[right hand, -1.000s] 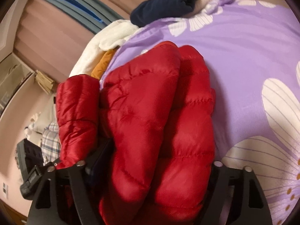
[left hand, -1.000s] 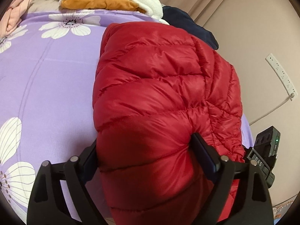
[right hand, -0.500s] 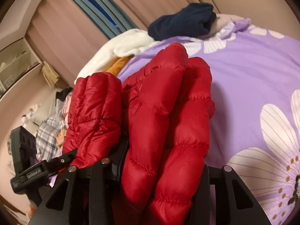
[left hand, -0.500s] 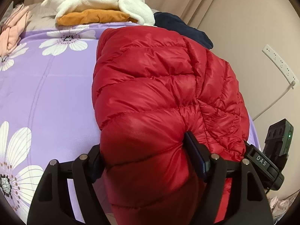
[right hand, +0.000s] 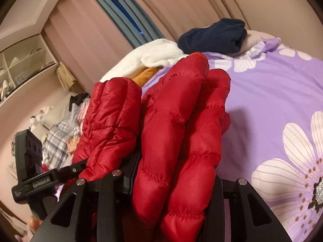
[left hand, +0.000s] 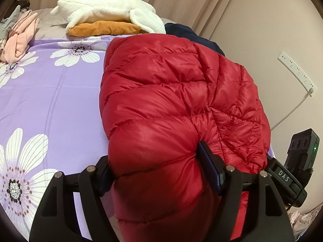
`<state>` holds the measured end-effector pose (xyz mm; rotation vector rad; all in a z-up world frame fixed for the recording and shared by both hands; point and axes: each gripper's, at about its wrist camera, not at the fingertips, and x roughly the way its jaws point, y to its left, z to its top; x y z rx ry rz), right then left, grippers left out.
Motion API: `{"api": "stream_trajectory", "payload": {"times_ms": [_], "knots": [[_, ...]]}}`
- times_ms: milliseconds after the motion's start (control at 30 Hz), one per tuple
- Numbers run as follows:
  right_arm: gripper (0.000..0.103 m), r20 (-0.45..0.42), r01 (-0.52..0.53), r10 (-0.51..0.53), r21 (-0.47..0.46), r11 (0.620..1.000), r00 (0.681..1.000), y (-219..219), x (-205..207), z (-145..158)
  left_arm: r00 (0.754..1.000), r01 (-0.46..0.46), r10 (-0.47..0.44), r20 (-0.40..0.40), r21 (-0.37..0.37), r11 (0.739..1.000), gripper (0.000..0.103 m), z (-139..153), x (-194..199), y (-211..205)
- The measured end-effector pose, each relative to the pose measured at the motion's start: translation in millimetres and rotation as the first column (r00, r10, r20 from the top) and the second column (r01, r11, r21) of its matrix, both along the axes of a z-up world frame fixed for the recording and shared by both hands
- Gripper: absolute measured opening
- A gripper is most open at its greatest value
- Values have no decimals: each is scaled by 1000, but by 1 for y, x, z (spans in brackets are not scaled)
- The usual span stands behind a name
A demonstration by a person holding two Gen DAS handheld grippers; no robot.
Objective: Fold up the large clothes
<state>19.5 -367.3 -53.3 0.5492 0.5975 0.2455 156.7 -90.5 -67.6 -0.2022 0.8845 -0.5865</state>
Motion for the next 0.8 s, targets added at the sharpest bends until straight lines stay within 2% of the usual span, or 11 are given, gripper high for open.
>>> {"api": "stream_trajectory", "payload": {"times_ms": [800], "knots": [[40, 55, -60, 62, -26, 998, 997, 13, 0, 18, 999, -41, 42, 32, -27, 999, 74, 17, -21, 47]]}}
